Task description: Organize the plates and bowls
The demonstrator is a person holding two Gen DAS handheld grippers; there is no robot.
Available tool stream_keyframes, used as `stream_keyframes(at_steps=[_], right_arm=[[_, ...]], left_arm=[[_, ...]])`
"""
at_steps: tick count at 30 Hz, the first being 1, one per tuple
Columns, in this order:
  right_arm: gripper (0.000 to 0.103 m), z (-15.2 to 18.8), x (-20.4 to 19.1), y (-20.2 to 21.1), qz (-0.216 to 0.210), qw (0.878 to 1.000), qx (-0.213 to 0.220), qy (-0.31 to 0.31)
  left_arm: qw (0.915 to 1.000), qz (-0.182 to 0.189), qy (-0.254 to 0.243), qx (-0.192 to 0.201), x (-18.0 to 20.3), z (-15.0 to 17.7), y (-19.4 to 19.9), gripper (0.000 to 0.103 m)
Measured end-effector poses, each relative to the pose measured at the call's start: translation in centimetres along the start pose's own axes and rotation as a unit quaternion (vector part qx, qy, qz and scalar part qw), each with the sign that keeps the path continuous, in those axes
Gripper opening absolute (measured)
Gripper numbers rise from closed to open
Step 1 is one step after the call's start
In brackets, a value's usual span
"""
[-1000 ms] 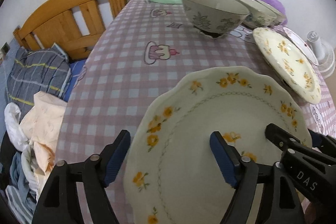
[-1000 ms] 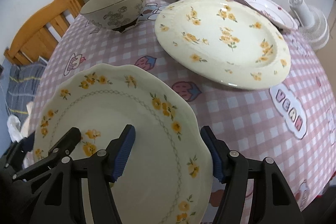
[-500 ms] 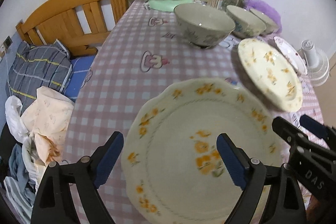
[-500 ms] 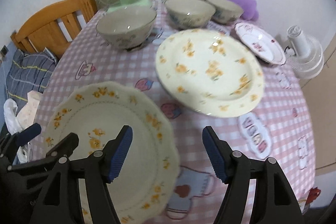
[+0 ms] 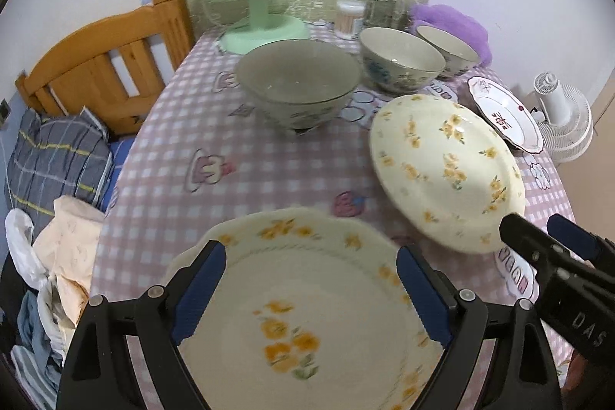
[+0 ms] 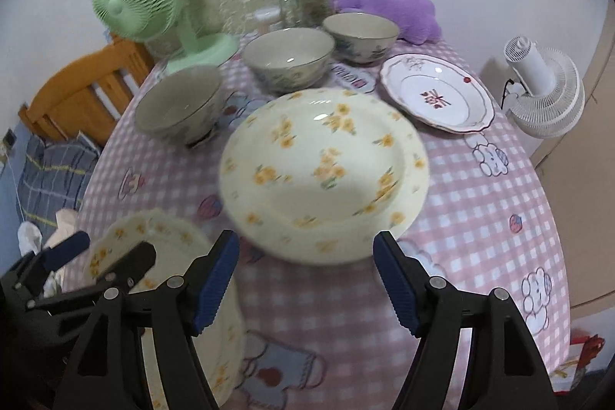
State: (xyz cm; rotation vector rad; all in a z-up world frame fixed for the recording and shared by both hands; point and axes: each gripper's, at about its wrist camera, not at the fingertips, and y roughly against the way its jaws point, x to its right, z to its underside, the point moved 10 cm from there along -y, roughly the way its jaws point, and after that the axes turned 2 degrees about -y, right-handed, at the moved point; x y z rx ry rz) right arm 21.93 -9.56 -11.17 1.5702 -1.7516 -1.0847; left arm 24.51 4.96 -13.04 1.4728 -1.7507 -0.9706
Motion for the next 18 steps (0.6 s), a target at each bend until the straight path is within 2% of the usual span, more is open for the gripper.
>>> stream_keyframes(at_steps=[10, 18], right_arm=[[0.075, -4.5, 5.9, -3.3, -0.011, 1.000, -0.006, -0.005], [0.075, -7.8, 8.4, -8.0, -0.022, 0.999, -0.023, 0.016]], left_arm=[[0.9995, -0.028, 0.006, 0.016, 4.9, -4.4, -2.4, 0.091], [0.9984, -0.049, 0.027, -0.001, 7.2, -6.6, -7.0, 0.089]])
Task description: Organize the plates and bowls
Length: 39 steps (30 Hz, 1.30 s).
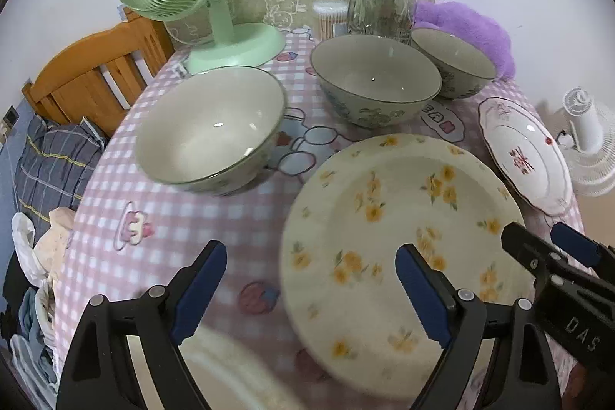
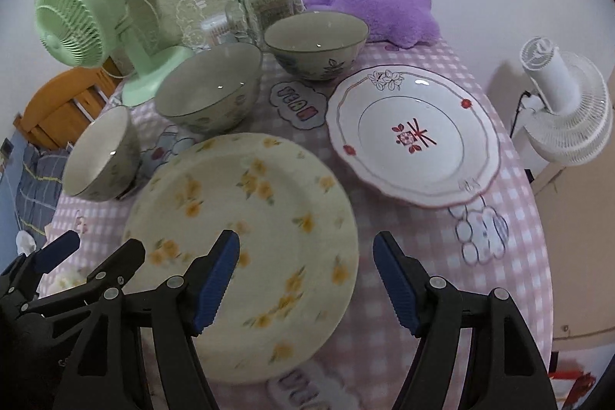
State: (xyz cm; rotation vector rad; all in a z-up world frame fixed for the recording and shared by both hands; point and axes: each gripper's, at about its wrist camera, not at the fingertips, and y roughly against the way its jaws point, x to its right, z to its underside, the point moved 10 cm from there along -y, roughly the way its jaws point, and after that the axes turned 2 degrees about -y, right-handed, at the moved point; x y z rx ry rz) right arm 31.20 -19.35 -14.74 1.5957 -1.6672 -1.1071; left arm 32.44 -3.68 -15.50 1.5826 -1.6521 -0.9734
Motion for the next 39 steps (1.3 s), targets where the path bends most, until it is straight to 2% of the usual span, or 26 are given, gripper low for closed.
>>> stream_keyframes(at_steps=[3, 12, 15, 16, 18, 20, 27, 33, 36, 37, 39], right_arm=[[0.075, -0.7, 0.6, -1.4, 0.000, 1.000, -0.010, 0.003], [0.075, -0.8, 1.3, -5.4, -0.012, 0.998, -0.056, 0.005], [0.073, -0.2, 1.3, -6.3, -0.016, 0.997, -0.077, -0.006], [0.069, 0.1, 1.2, -6.5, -0.018, 0.996, -0.082, -0.008], [0.066, 0.1, 1.1, -6.5, -0.017, 0.997, -0.077, -0.005], [0.057, 0.3, 0.6, -6.4, -0.026, 0.996, -0.080, 0.000], [0.057, 1.6, 1.0, -5.3, -0.004, 0.997, -0.081, -0.011], [0.058, 4.2, 3.2, -3.4, 0.014, 0.994, -0.102, -0.046], [0.060, 5.3, 3.6, -2.8, 0.019, 0.993, -0.106, -0.043], [0.060, 5.4, 3.5, -2.7, 0.024, 0.993, -0.105, -0.037], [0.061, 5.4, 3.3, -2.7, 0.030, 0.994, -0.102, -0.030]], left_arm=[[0.9999, -0.012, 0.003, -0.009, 0.9, -0.5, -1.6, 0.086], [0.9989, -0.015, 0.016, -0.041, 1.7, -0.5, -4.8, 0.080], [0.9990, -0.013, 0.012, -0.042, 1.7, -0.3, -4.9, 0.079], [0.9990, -0.014, 0.008, -0.040, 1.7, -0.3, -4.9, 0.078], [0.9991, -0.018, 0.000, -0.039, 1.8, -0.3, -4.9, 0.077], [0.9992, -0.021, -0.004, -0.034, 1.9, -0.2, -4.7, 0.076], [0.9987, 0.002, -0.032, -0.040, 2.8, 1.3, -3.8, 0.075], [0.9956, 0.035, -0.060, -0.062, 4.3, 3.9, -2.2, 0.075], [0.9945, 0.024, -0.082, -0.061, 4.7, 4.2, -2.3, 0.075], [0.9938, 0.024, -0.081, -0.073, 4.7, 4.4, -2.7, 0.075], [0.9950, 0.035, -0.062, -0.070, 4.5, 4.1, -3.0, 0.074]])
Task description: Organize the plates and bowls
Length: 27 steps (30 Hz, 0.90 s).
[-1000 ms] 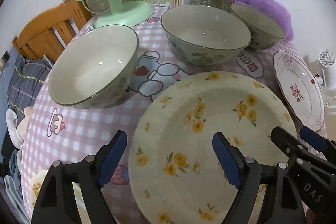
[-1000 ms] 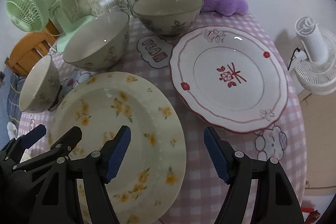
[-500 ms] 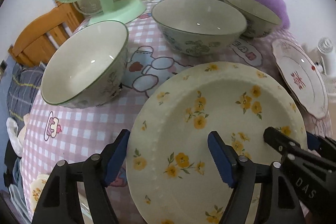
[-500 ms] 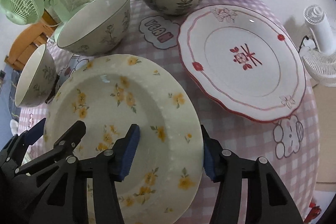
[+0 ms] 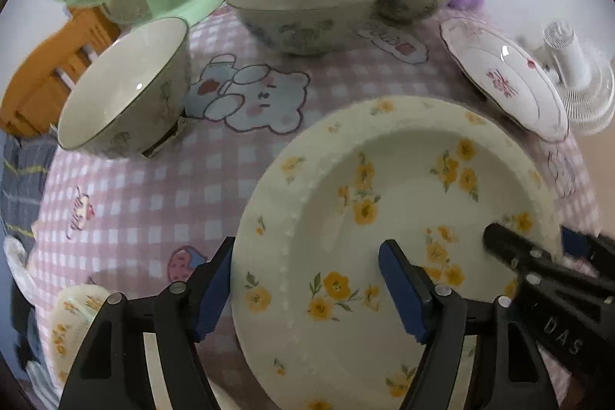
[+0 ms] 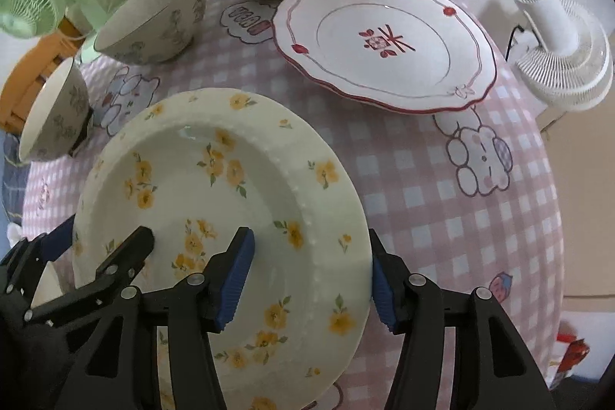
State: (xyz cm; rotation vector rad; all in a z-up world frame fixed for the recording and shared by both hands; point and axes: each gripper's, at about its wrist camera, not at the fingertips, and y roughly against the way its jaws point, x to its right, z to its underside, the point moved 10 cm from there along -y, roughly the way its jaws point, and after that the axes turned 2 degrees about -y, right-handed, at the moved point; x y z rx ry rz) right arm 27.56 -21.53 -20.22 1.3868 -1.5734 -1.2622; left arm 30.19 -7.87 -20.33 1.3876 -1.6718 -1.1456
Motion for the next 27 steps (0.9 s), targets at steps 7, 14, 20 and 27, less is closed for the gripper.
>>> stream_keyframes(at_steps=[7, 14, 20, 27], right_arm=[[0.063, -0.4, 0.0, -0.3, -0.002, 1.000, -0.004, -0.007], [0.064, -0.4, 0.0, -0.1, 0.001, 1.000, -0.016, -0.014], [0.064, 0.3, 0.5, 1.5, 0.007, 1.000, -0.005, -0.023], [0.064, 1.5, -0.3, 3.9, 0.009, 0.999, 0.009, -0.035]], left_arm=[[0.9999, 0.013, 0.011, -0.003, 0.0, -0.6, -0.2, 0.072], [0.9996, 0.014, 0.024, -0.009, -0.1, -0.4, 0.4, 0.072], [0.9992, 0.033, 0.023, -0.005, 0.1, 0.1, 1.8, 0.071], [0.9988, 0.041, 0.021, 0.015, -0.9, 0.8, 4.9, 0.072]])
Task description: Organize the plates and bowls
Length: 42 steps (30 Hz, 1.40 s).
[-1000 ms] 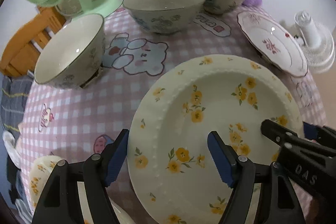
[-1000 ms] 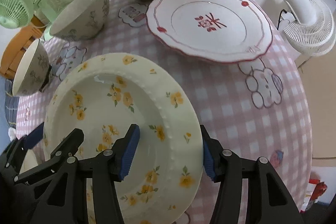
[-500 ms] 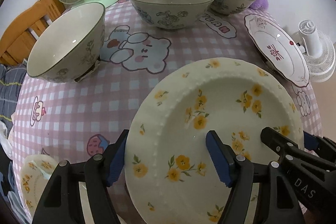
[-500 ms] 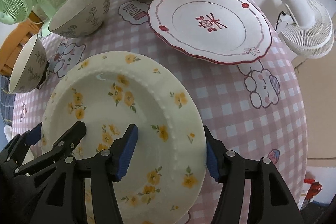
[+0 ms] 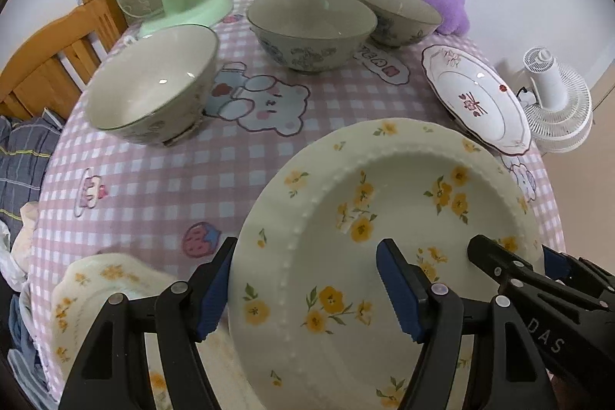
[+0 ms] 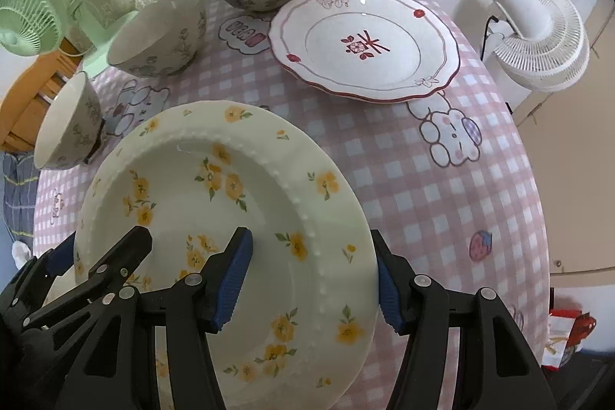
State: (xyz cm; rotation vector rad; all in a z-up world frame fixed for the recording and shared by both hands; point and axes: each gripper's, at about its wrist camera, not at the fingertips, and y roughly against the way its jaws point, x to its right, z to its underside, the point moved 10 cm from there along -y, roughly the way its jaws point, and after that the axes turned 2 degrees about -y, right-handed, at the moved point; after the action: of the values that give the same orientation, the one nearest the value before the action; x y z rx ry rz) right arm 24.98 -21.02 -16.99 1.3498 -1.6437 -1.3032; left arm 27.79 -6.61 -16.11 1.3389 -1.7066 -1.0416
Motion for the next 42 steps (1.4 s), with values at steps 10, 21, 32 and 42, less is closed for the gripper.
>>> stream_keyframes(at_steps=[10, 21, 32, 42], right_arm=[[0.064, 2.7, -3.4, 3.4, -0.002, 1.000, 0.021, 0.006], [0.064, 7.1, -9.8, 4.1, -0.015, 0.999, 0.014, 0.044], [0.064, 11.0, -14.9, 3.0, -0.014, 0.997, -0.003, 0.074], [0.063, 11.5, -16.1, 1.9, 0.005, 0.997, -0.005, 0.083]], left_arm=[[0.9997, 0.003, 0.001, 0.024, -2.9, 1.9, 3.7, 0.072], [0.9992, -0.013, 0.034, 0.015, -9.7, 6.9, 6.0, 0.072], [0.9980, -0.014, 0.060, -0.012, -14.7, 11.4, 5.2, 0.072], [0.9977, -0.020, 0.055, -0.033, -15.9, 12.3, 3.6, 0.073]])
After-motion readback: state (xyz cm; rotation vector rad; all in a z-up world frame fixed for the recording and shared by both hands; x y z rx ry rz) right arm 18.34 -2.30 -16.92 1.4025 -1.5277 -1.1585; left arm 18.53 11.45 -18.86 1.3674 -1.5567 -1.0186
